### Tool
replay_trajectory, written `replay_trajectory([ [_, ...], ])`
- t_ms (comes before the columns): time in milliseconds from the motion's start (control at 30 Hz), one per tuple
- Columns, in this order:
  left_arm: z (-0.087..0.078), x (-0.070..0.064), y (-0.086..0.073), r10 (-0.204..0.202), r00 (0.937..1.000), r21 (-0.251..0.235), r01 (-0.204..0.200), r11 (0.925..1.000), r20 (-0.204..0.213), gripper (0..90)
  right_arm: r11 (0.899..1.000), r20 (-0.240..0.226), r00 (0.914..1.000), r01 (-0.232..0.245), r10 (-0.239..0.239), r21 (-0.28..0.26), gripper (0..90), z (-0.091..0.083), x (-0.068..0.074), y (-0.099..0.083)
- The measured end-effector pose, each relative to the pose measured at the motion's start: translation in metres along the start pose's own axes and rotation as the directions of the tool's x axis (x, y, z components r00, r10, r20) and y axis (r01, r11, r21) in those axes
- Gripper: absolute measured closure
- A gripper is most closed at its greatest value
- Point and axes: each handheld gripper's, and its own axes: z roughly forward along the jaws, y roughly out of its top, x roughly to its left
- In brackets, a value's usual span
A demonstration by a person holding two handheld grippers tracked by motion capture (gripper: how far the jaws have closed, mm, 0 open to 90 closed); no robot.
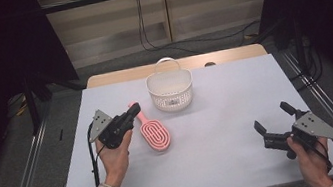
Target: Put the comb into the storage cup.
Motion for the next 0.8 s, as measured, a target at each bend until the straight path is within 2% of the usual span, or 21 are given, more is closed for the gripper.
replay_trajectory([
  [200,0.002,0.002,0.0,-0.017,0.9995,0.055,0.015,0.9984,0.026,90.0,1.0,0.0,1.0,0.001,-0.001,0.0,0.0,0.0,0.0,0.0],
  [233,0.002,0.002,0.0,-0.029,0.9988,0.081,0.026,0.9964,0.04,90.0,1.0,-0.001,1.0,-0.002,0.002,-0.001,0.0,0.0,0.0,0.0],
  [267,0.002,0.002,0.0,-0.029,0.9988,0.081,0.026,0.9964,0.04,90.0,1.0,0.0,1.0,0.001,-0.001,-0.002,0.0,0.0,0.0,0.0],
  [300,0.002,0.001,0.001,-0.024,0.9987,0.108,0.019,0.9939,0.045,90.0,1.0,-0.003,1.0,0.003,-0.003,-0.003,0.0,0.0,0.0,0.0],
  [433,0.003,0.0,0.003,-0.038,0.9975,0.145,0.03,0.989,0.059,90.0,1.0,-0.004,1.0,0.004,-0.004,-0.004,0.0,0.0,0.0,0.0],
  [567,0.008,0.001,0.002,-0.075,0.9938,0.221,0.055,0.9736,0.083,90.0,1.0,-0.004,1.0,0.004,-0.004,-0.004,0.0,0.0,0.0,0.0],
  [600,0.01,0.001,0.0,-0.087,0.9926,0.256,0.063,0.9645,0.085,90.0,1.0,-0.003,1.0,0.001,-0.001,-0.002,0.0,0.0,0.0,0.0],
  [633,0.01,0.001,0.0,-0.087,0.9926,0.256,0.063,0.9645,0.085,90.0,1.0,-0.003,1.0,0.001,-0.001,-0.002,0.0,0.0,0.0,0.0],
  [667,0.012,0.002,-0.002,-0.099,0.9914,0.291,0.07,0.9541,0.085,90.0,1.0,-0.003,1.0,0.002,-0.002,-0.002,0.0,0.0,0.0,0.0],
  [700,0.012,0.002,-0.002,-0.099,0.9914,0.291,0.07,0.9541,0.085,90.0,1.0,-0.003,1.0,0.002,-0.002,-0.002,0.0,0.0,0.0,0.0],
  [733,0.013,0.002,-0.002,-0.103,0.991,0.307,0.072,0.9491,0.086,90.0,1.0,-0.003,1.0,0.003,-0.003,-0.003,0.0,0.0,0.0,0.0],
  [767,0.014,0.001,-0.001,-0.106,0.9907,0.331,0.072,0.9408,0.085,90.0,1.0,-0.002,1.0,0.004,-0.004,-0.003,0.0,0.0,0.0,0.0],
  [800,0.014,0.001,-0.001,-0.106,0.9907,0.331,0.072,0.9408,0.085,90.0,1.0,-0.002,1.0,0.003,-0.003,-0.003,0.0,0.0,0.0,0.0],
])
